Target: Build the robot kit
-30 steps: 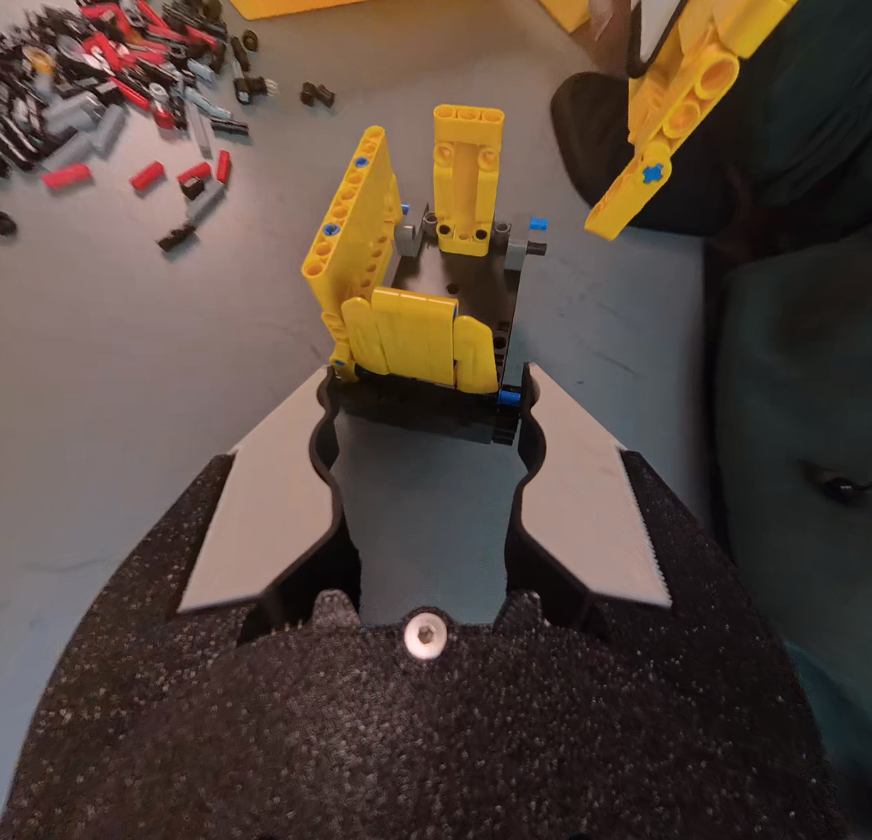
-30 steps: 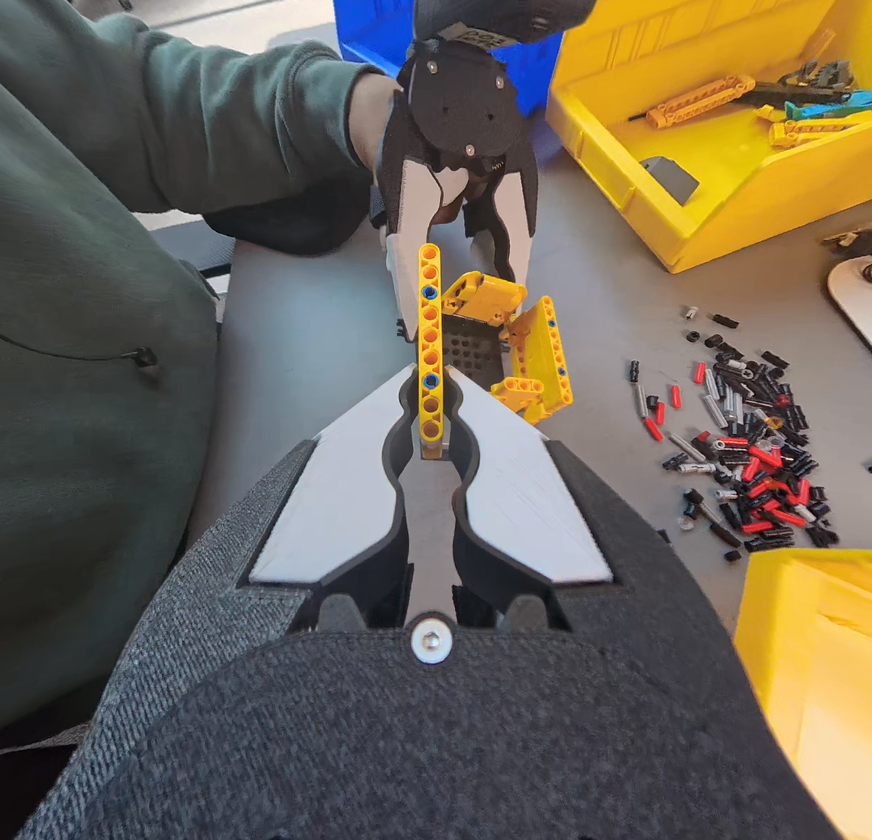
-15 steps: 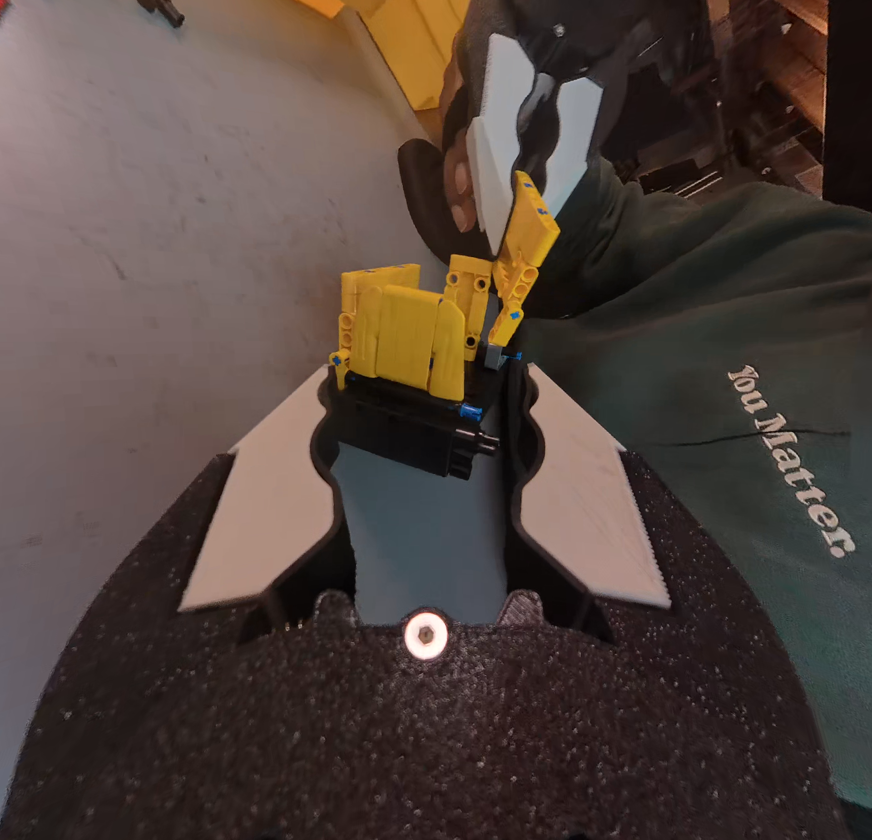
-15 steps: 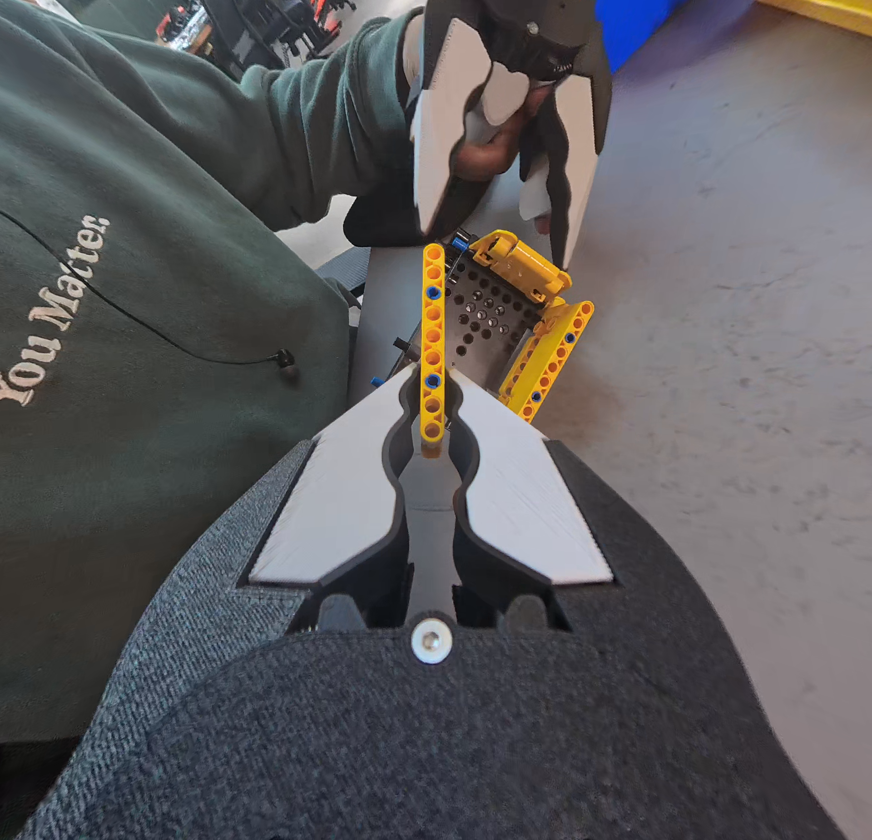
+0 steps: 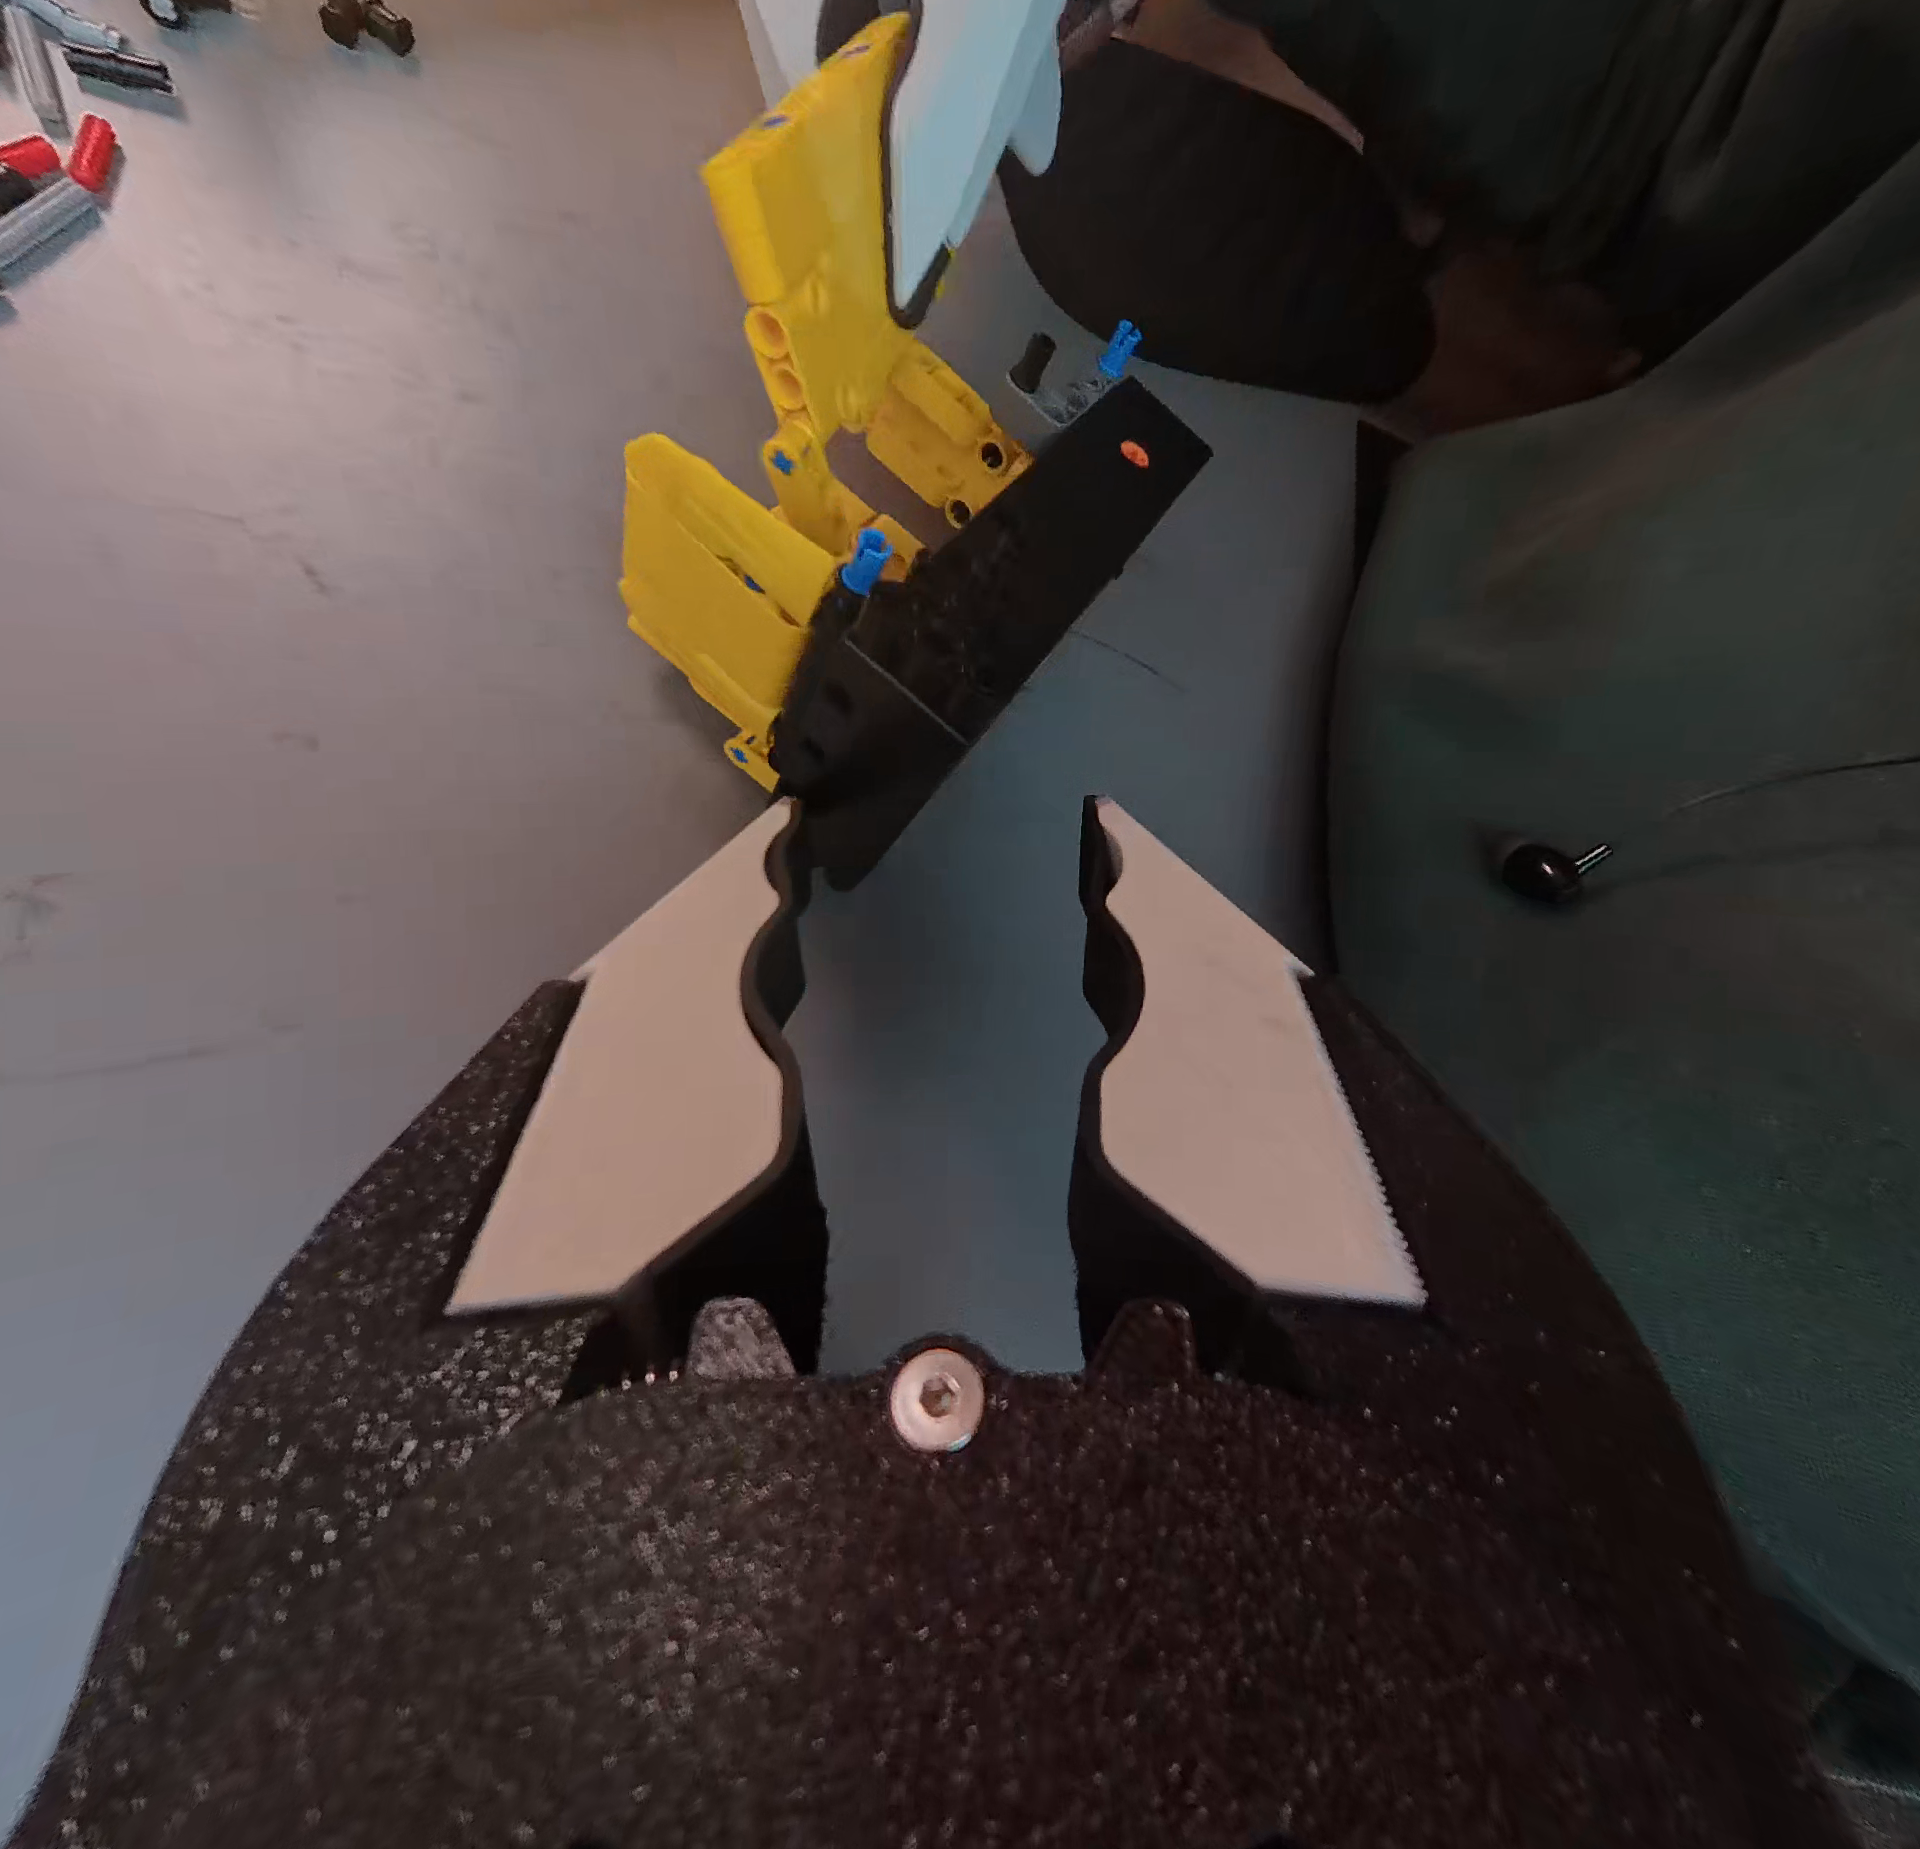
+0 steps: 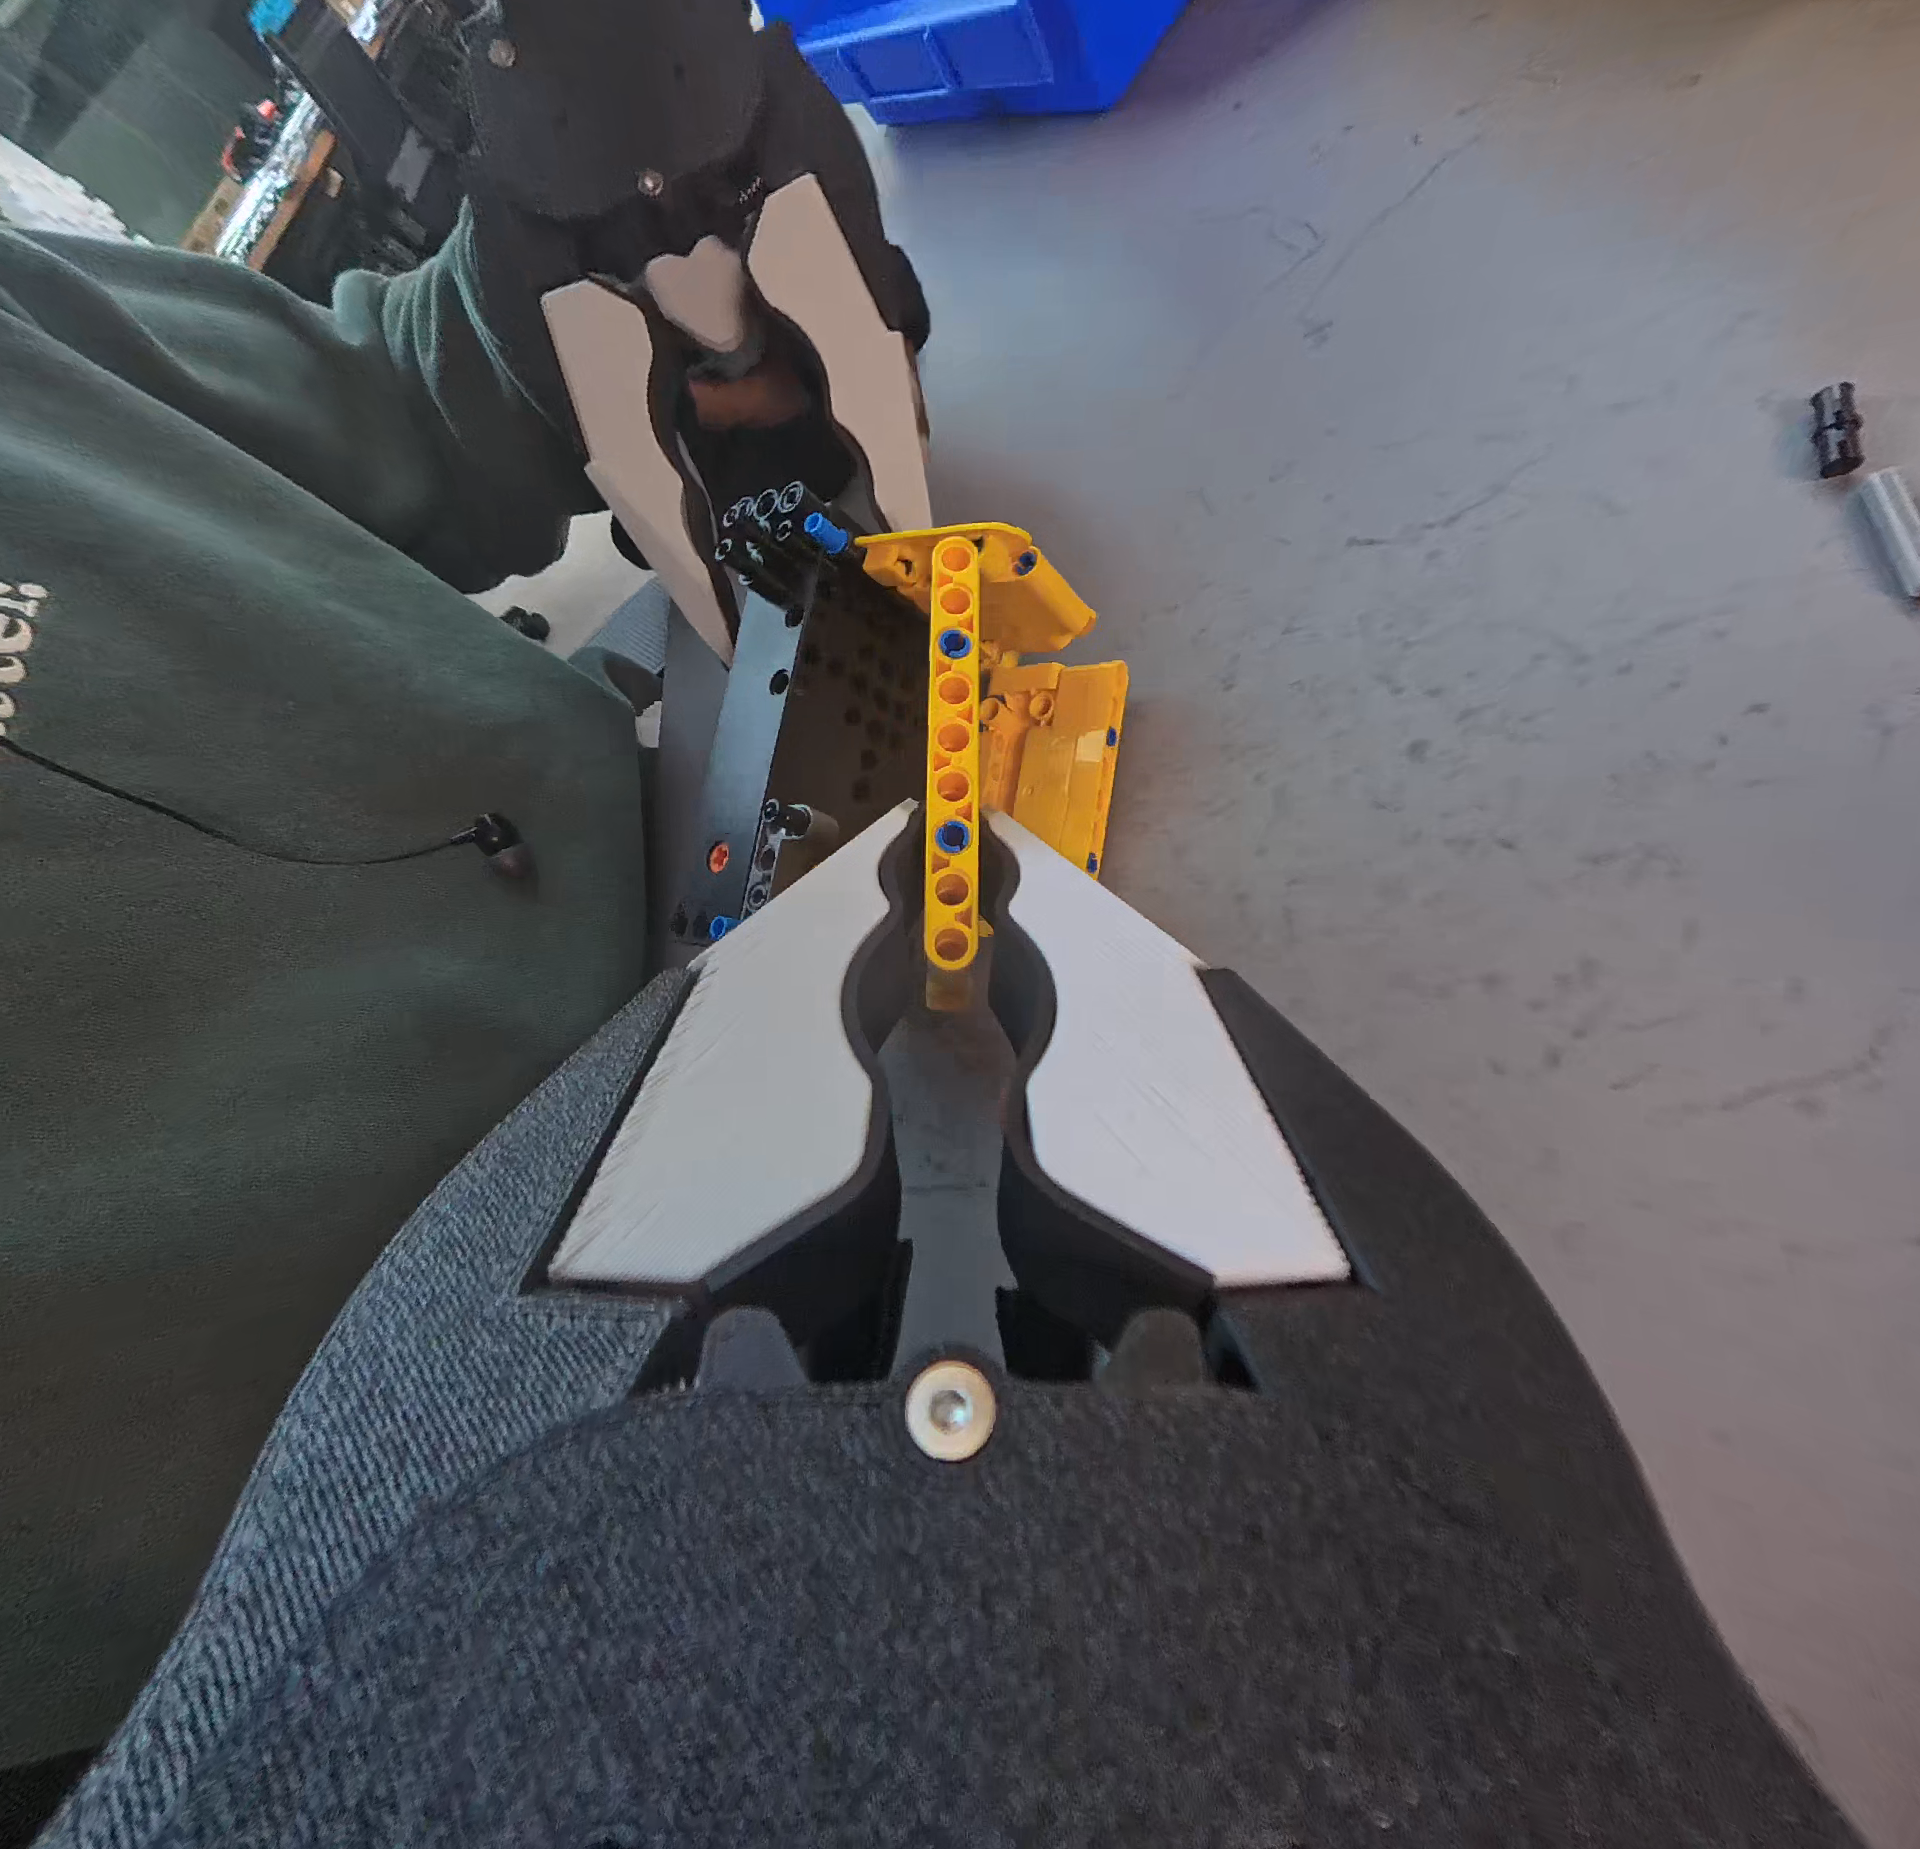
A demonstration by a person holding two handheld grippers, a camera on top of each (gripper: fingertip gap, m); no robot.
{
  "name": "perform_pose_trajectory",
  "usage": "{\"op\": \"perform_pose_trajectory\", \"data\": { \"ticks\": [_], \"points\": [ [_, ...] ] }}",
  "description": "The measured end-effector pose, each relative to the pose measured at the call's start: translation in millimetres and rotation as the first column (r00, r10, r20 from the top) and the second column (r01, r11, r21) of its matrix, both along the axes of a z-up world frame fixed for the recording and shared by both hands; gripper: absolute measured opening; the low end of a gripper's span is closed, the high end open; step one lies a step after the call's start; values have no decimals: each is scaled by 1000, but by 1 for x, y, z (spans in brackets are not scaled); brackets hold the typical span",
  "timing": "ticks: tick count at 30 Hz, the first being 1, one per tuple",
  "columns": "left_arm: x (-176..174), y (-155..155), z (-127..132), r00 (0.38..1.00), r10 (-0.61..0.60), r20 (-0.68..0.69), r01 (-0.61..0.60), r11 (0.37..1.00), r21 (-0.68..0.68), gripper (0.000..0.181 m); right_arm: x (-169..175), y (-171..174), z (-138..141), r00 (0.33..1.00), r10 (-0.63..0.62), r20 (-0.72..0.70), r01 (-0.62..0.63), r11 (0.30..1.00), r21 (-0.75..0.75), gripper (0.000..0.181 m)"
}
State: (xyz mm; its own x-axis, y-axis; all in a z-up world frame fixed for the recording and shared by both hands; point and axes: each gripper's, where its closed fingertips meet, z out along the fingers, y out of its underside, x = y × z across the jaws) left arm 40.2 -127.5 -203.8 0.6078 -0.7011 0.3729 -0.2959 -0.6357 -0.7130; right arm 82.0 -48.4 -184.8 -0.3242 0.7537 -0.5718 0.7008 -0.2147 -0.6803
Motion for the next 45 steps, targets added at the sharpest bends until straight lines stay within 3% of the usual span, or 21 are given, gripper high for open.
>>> {"op": "perform_pose_trajectory", "data": {
  "ticks": [5, 9, 11, 17, 20, 25, 27, 30, 35, 39, 41, 43, 45],
  "points": [
    [-4, -12, 25, 987, -50, 152, 50, 999, 1, 54, 2, -2, 28, 997, 13, -73, -18, 997, -69, 7],
    [-23, 11, 58, 966, 4, 258, -19, 998, 55, 46, -1, -14, 45, 994, 44, -97, -56, 991, -122, 7],
    [-15, 18, 66, 964, -36, 263, 17, 997, 73, 44, -4, -23, 46, 994, 64, -87, -76, 987, -140, 7],
    [11, 3, 44, 964, -216, 152, 210, 976, 56, 46, -2, -43, 47, 991, 104, -90, -113, 987, -110, 7],
    [13, -23, 55, 937, -299, 180, 282, 952, 116, 55, 6, -38, 46, 993, 72, -95, -83, 990, -117, 7],
    [13, -50, 33, 965, -256, -66, 263, 948, 177, 69, 16, -23, 36, 996, -9, -88, -5, 987, -160, 7],
    [26, -60, 29, 960, -263, -94, 277, 940, 198, 72, 14, -19, 34, 995, -32, -95, 16, 986, -164, 7],
    [23, -61, 10, 934, -228, -275, 297, 923, 245, 80, 11, -20, 38, 991, -45, -123, 24, 987, -161, 7],
    [33, -51, -13, 937, -164, -307, 253, 927, 276, 70, 14, -27, 44, 985, -43, -166, 17, 988, -154, 7],
    [31, -40, -6, 981, -123, -150, 140, 984, 108, 67, 21, -33, 48, 982, -55, -178, 29, 988, -149, 7],
    [31, -34, 1, 998, -60, 3, 60, 997, -54, 66, 27, -36, 53, 980, -61, -191, 34, 989, -142, 7],
    [33, -31, 5, 981, 29, 190, 28, 957, -289, 66, 31, -36, 59, 976, -77, -203, 47, 988, -146, 6],
    [36, -30, 9, 929, 112, 352, 79, 871, -486, 66, 34, -38, 66, 973, -89, -215, 57, 987, -153, 7]
  ]
}}
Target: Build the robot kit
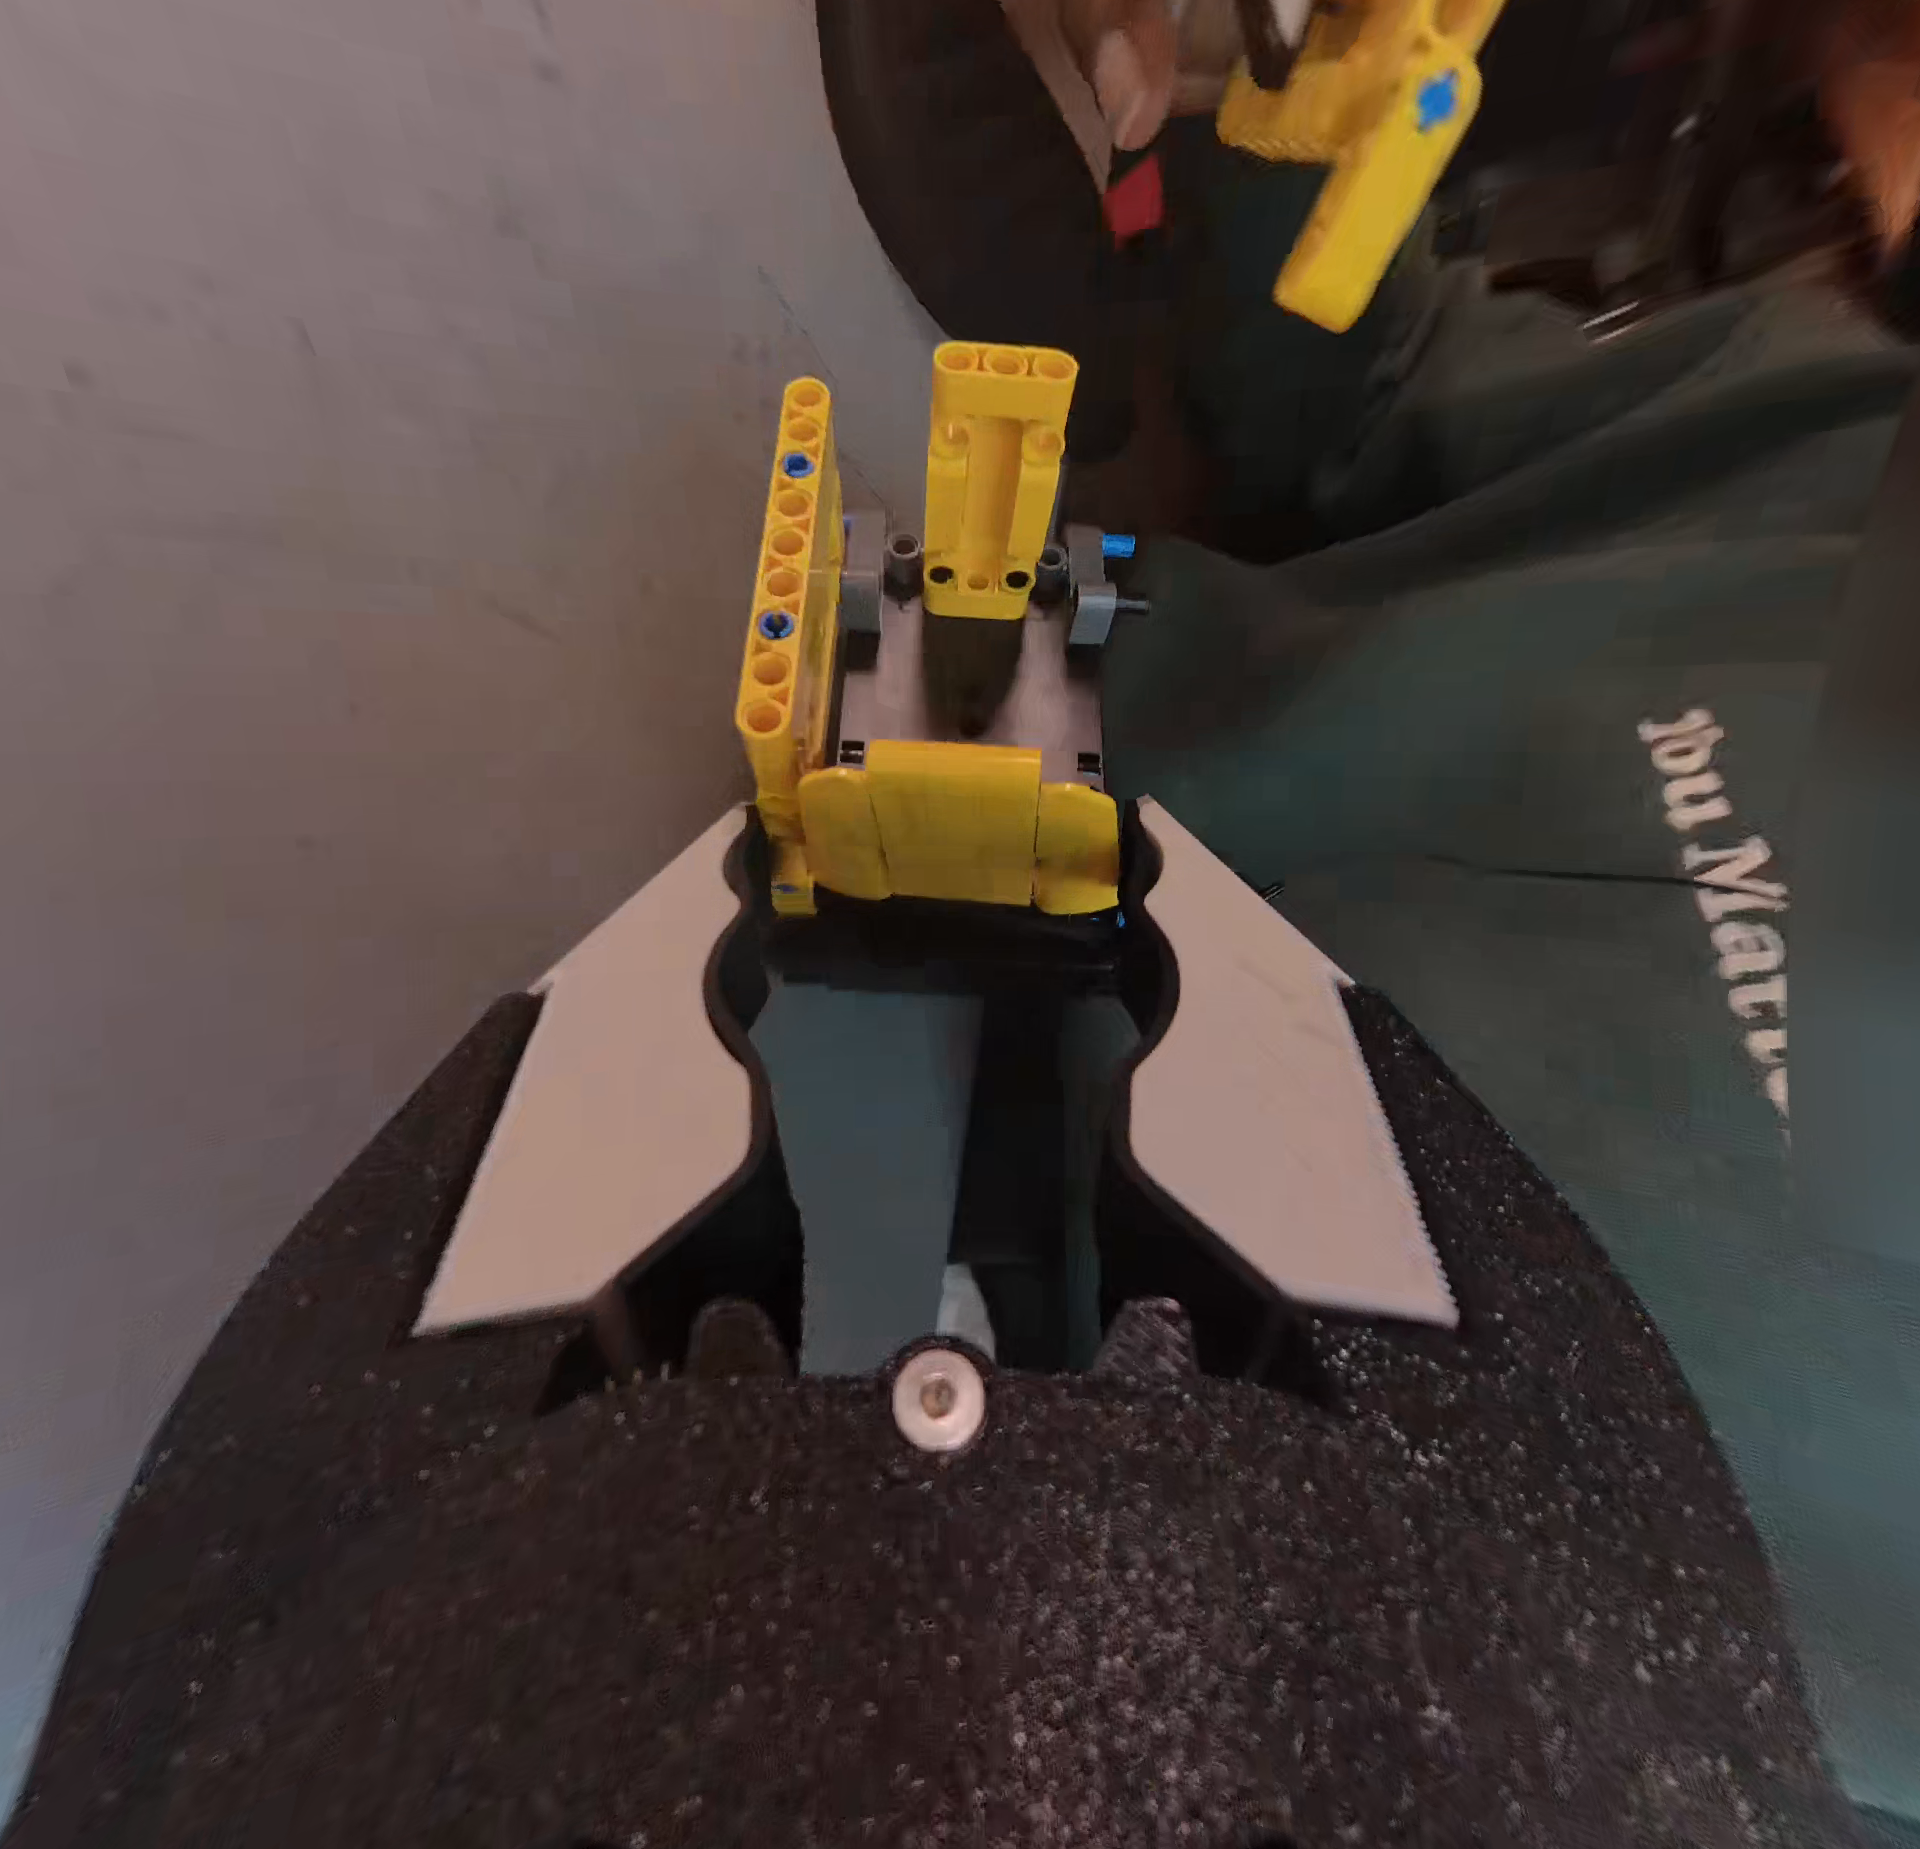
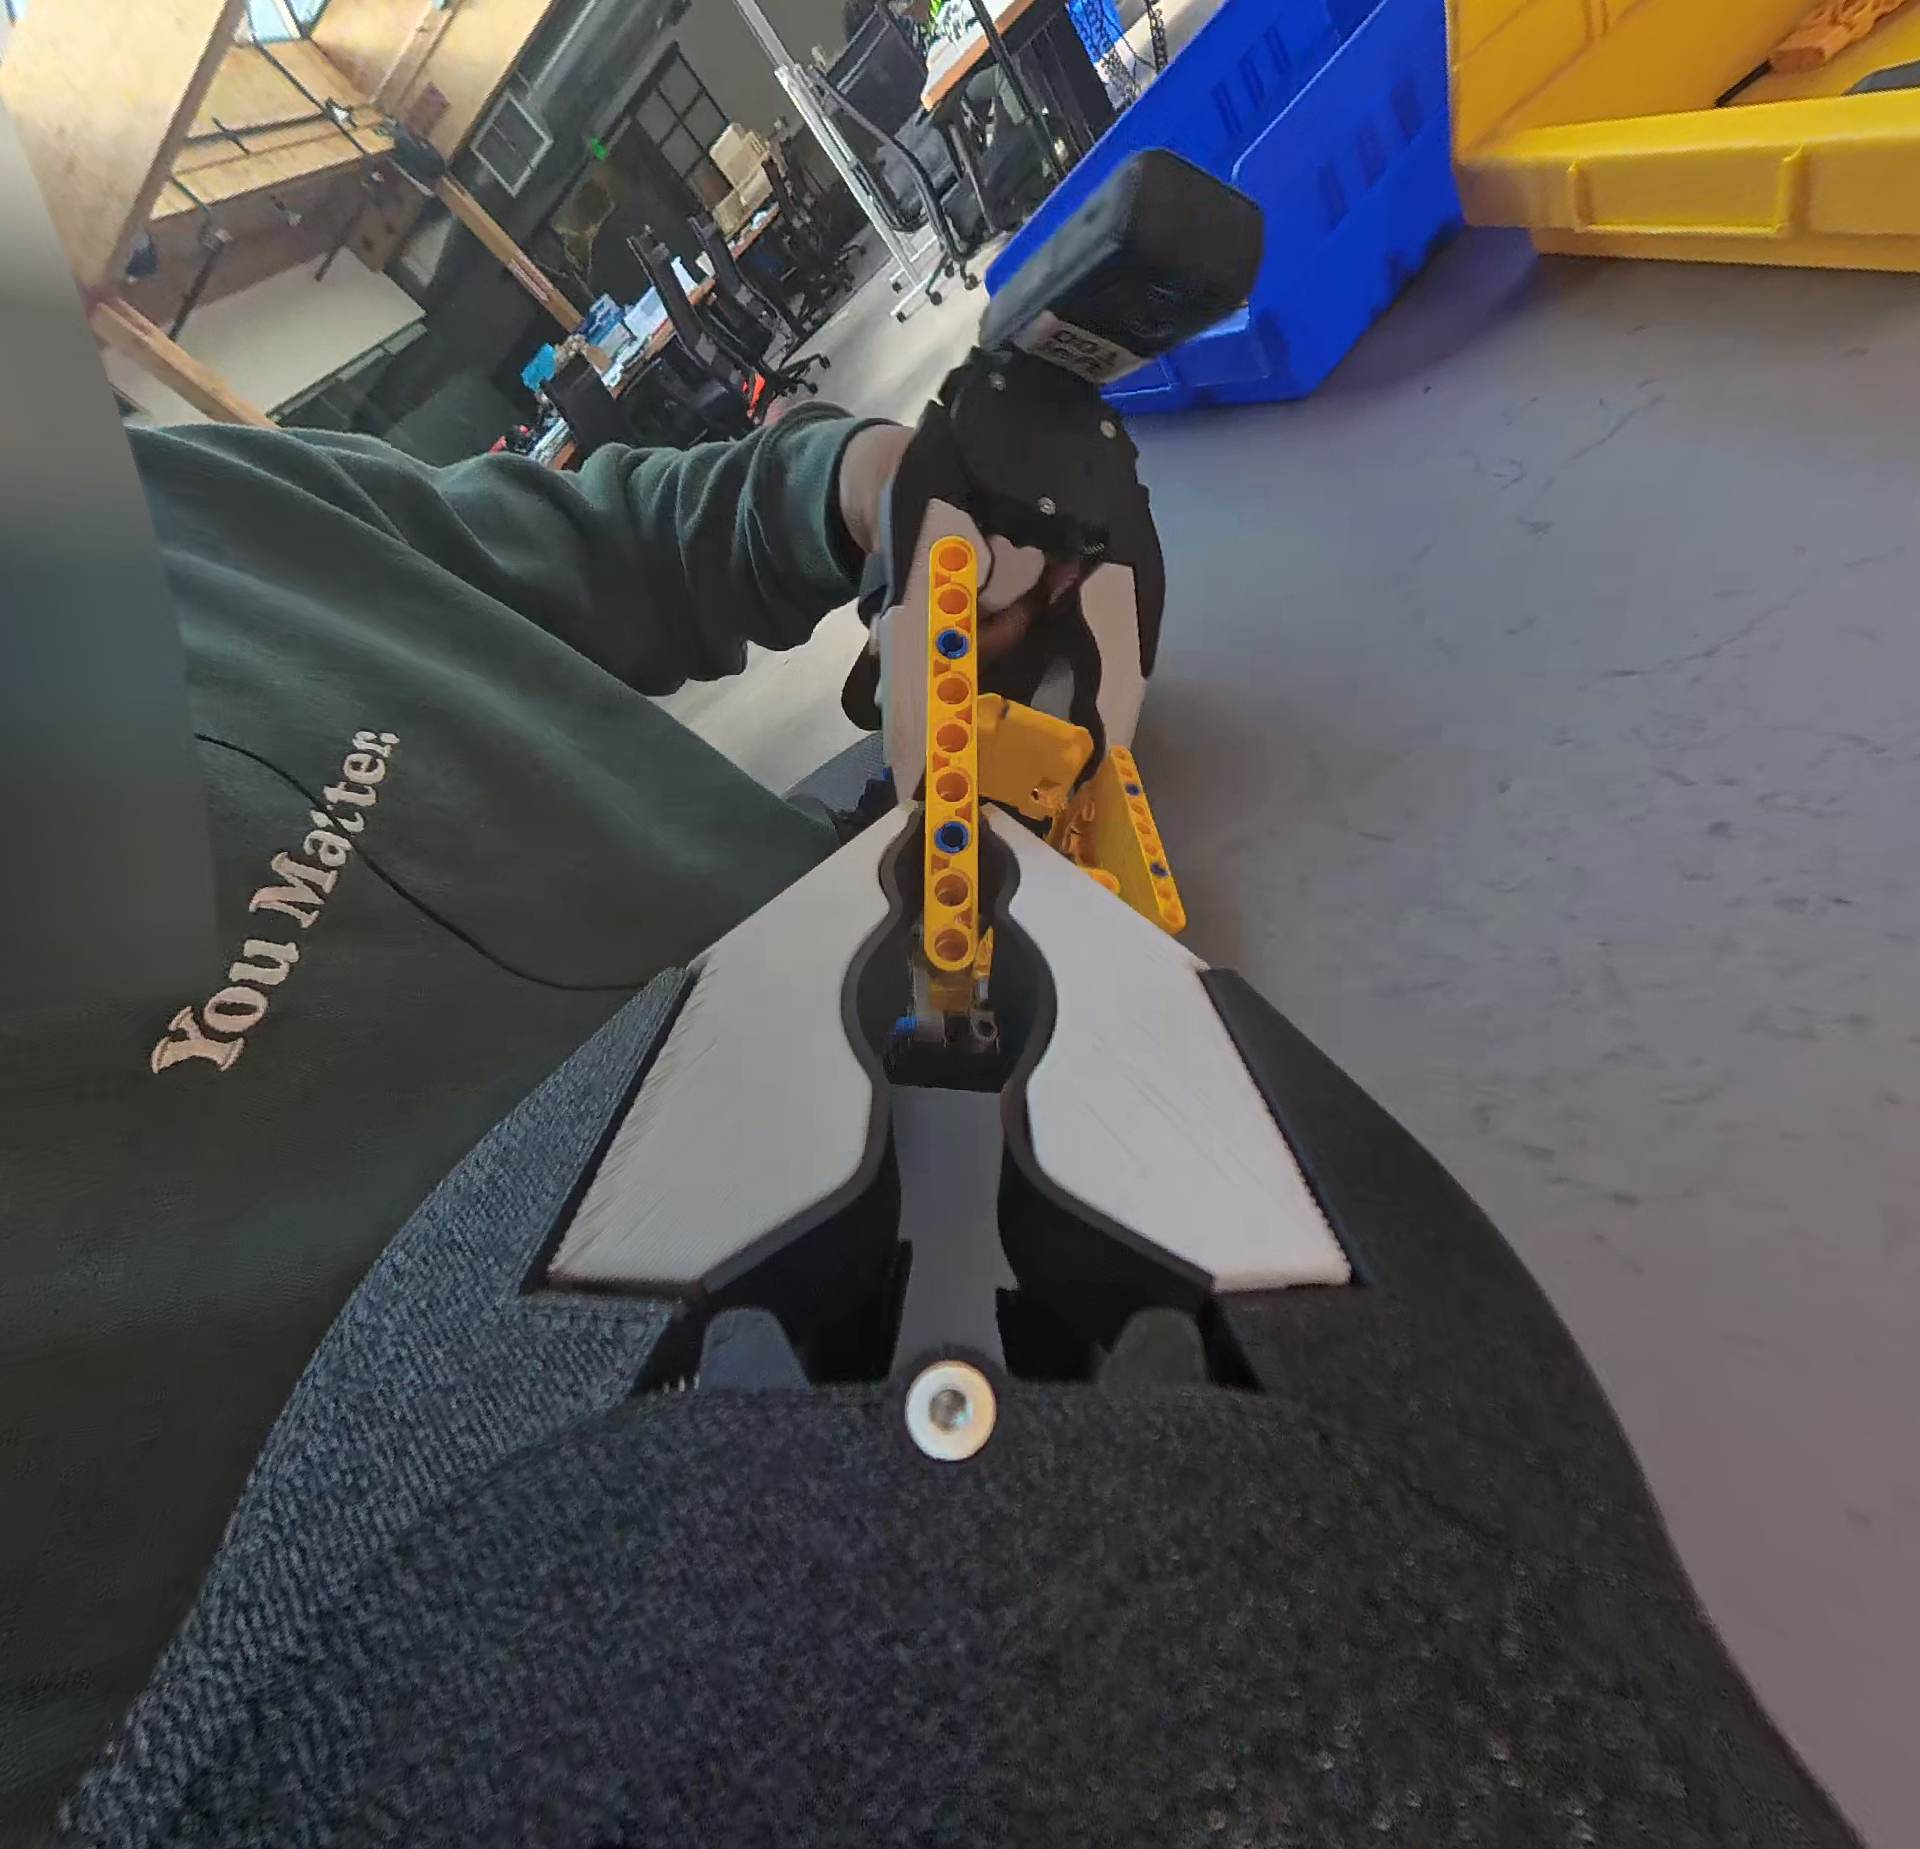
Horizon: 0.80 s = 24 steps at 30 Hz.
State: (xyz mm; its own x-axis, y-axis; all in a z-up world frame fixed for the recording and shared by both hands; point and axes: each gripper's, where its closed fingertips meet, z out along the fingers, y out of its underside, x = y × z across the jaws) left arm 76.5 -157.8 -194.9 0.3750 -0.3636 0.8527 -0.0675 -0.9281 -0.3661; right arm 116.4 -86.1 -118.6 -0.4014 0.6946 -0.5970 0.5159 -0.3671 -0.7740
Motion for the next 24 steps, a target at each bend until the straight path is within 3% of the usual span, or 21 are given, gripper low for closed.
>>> {"op": "perform_pose_trajectory", "data": {
  "ticks": [2, 4, 11, 16, 19, 22, 24],
  "points": [
    [0, 11, -1, 993, 58, 103, -44, 991, -128, 67, 2, -3, 5, 1000, -6, -8, 6, 1000, 4, 7],
    [0, 16, -3, 992, 51, 114, -30, 984, -177, 68, 2, -7, 7, 1000, -9, -5, 9, 1000, 14, 7],
    [-15, 38, -10, 992, 120, 21, -118, 988, -100, 67, 3, -20, 1, 1000, -13, 13, 13, 1000, 14, 6],
    [-29, 41, 3, 985, 166, 48, -169, 984, 52, 70, 3, -18, -5, 999, -26, 18, 27, 1000, -7, 6],
    [-49, 44, 18, 981, 192, 37, -196, 957, 214, 71, 1, -16, -8, 999, -31, 21, 31, 999, -20, 7],
    [-50, 19, 34, 995, 91, -26, -72, 906, 418, 70, 0, -16, -11, 999, -31, 20, 31, 999, -30, 6],
    [-41, 0, 25, 984, 35, -175, 61, 855, 515, 71, -2, -15, -14, 999, -34, 21, 35, 999, -38, 6]
  ]
}}
